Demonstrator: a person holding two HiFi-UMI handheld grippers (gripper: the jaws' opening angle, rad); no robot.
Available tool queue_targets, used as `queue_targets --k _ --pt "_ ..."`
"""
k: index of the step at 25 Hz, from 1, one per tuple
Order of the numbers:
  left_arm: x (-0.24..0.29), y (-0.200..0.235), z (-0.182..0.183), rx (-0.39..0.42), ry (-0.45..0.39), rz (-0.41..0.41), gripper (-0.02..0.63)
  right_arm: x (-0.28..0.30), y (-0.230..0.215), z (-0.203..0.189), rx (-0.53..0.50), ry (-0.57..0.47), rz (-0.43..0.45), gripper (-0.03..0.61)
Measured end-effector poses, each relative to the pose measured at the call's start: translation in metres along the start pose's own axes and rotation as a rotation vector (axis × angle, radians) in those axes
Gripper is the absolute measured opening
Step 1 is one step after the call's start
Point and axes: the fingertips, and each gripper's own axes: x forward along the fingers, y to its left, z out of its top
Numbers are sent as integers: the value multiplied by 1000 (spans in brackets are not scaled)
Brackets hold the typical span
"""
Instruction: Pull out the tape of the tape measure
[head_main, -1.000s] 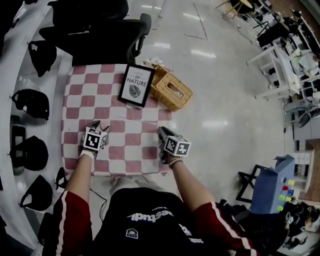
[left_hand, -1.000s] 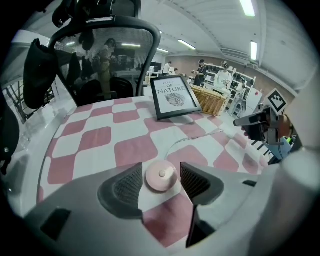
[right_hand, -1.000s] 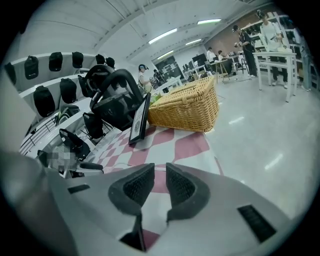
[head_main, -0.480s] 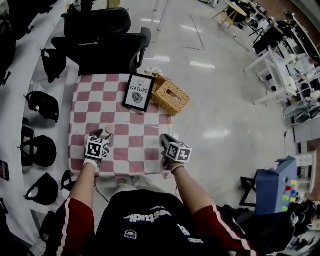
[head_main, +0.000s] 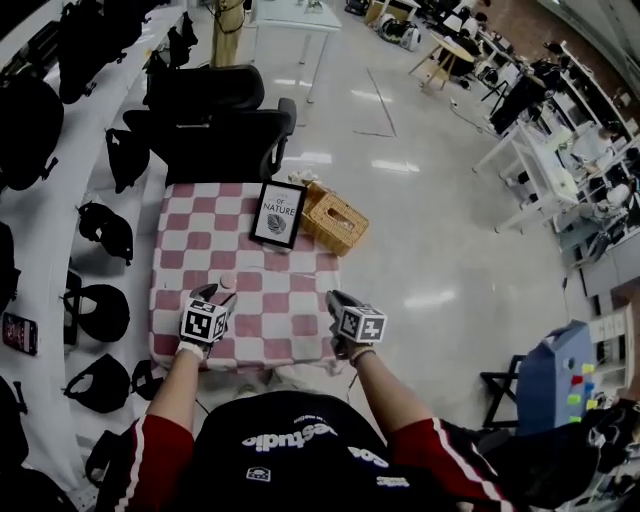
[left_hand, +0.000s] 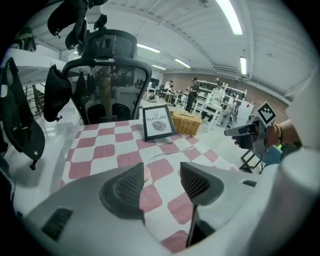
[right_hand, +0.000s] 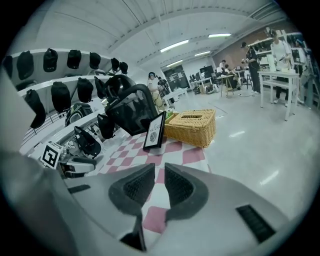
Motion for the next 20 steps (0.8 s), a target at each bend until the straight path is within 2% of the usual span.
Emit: queue_targets --k 6,10,15,20 --pt "-29 -12 15 1 -44 -25 225 -24 26 5 -18 -11 23 61" --pt "-51 -19 25 16 -83 -46 225 -37 47 14 -64 -26 50 60" --pt "-84 -37 32 26 -146 -79 225 -58 68 16 -113 -54 58 58" --pt "-106 -45 34 49 -182 -92 225 -81 96 20 -120 -75 44 48"
